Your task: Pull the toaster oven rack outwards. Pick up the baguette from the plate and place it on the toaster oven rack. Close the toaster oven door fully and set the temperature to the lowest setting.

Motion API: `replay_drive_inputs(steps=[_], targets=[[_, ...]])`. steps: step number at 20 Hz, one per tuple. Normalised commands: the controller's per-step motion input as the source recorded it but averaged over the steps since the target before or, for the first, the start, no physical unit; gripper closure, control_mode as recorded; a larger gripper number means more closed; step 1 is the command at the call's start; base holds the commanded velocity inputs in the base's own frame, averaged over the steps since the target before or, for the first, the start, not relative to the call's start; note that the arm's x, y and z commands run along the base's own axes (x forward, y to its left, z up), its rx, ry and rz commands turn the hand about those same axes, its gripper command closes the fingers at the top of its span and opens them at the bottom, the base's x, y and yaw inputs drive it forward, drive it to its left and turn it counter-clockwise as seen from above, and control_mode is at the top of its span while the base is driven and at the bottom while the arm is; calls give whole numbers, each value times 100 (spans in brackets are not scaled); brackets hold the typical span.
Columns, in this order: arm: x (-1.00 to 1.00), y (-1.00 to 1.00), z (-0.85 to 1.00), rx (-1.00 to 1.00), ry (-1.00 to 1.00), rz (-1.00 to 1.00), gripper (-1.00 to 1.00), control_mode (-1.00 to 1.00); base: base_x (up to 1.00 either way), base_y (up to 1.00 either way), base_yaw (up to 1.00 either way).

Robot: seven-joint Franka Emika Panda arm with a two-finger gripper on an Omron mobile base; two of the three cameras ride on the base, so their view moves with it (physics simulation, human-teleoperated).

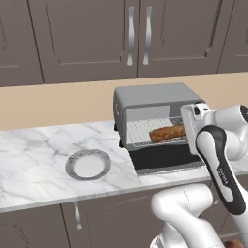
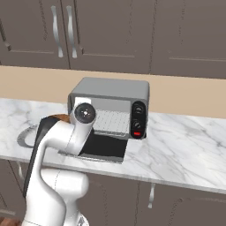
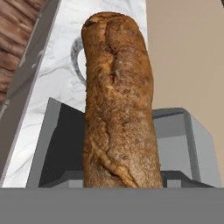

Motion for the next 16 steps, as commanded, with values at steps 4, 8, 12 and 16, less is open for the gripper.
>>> replay_drive_inputs(steps=[4,8,12,16], targets=[[24,-12,0,-2,1,1,100,-100,0,0,0],[41,-21,0,0,7,11,100,-100,0,0,0],[43,-2,-2,0,3,6,100,-100,0,0,0],[33,0,-23,0,4,0,100,-100,0,0,0]])
